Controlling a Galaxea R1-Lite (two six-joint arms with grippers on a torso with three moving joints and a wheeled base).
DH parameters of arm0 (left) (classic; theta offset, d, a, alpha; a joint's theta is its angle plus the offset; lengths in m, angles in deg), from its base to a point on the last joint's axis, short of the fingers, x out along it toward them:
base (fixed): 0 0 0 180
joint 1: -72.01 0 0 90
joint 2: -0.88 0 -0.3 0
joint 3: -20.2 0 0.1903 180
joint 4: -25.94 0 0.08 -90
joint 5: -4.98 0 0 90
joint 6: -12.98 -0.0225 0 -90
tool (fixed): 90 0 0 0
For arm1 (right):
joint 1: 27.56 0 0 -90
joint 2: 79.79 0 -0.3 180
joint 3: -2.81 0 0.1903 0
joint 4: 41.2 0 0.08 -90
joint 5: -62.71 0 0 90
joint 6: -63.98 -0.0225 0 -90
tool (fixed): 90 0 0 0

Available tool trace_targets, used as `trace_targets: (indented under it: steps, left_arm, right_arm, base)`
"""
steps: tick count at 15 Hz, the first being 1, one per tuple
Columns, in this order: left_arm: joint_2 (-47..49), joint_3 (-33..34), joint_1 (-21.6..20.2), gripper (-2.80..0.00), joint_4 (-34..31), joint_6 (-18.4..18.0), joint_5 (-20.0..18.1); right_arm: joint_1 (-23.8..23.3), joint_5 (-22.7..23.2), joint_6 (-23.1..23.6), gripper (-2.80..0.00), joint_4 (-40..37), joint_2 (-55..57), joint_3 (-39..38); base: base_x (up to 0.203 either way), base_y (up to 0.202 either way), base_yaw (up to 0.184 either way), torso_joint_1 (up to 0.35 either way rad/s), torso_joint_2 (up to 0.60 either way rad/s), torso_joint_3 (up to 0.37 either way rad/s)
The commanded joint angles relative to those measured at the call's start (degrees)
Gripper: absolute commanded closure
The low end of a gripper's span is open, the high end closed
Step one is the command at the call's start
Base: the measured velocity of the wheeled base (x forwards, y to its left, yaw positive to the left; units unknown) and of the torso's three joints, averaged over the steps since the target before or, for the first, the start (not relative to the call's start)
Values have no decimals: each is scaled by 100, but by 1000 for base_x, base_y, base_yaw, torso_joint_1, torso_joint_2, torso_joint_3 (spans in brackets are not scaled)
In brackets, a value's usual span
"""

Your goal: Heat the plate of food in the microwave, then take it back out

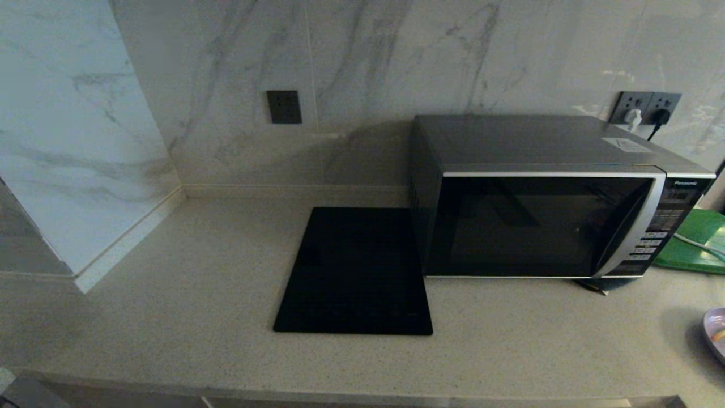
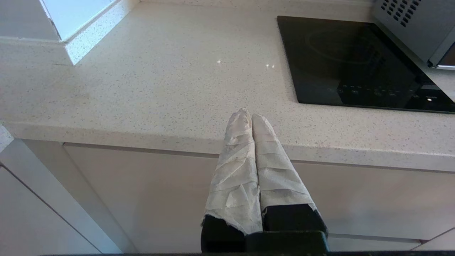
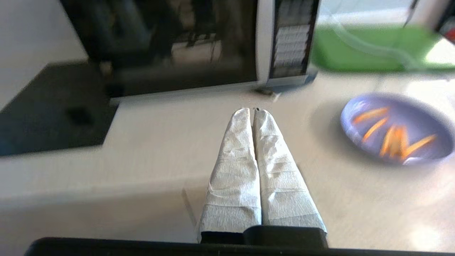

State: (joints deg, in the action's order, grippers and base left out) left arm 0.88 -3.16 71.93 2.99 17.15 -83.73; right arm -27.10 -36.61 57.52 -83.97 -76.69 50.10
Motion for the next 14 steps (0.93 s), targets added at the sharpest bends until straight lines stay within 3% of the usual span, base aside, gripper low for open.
trace_targets:
  steps: [1, 4, 5, 8, 14]
  left_arm:
    - [1, 0, -1, 0, 2, 6, 3]
    - [7, 0, -1, 0, 2, 6, 3]
    - [8, 0, -9, 0, 2, 6, 3]
    - [6, 0, -10, 0, 2, 6, 3]
    - [9, 0, -2, 0, 2, 6, 3]
  right_arm:
    - [-18, 74, -77, 0, 98, -313, -587]
    - [-20, 196, -34, 0, 1180, -310, -1888]
    - [-20, 450, 1, 0, 1660, -310, -2127]
    - [-20, 711, 355, 0, 1923, -309, -2400]
    - [-20, 776, 171, 0, 1923, -304, -2410]
  base:
    - [0, 0, 0, 0, 0, 0]
    - [0, 0, 0, 0, 0, 0]
    - [0, 0, 0, 0, 0, 0]
    - [0, 0, 0, 0, 0, 0]
    - [0, 0, 0, 0, 0, 0]
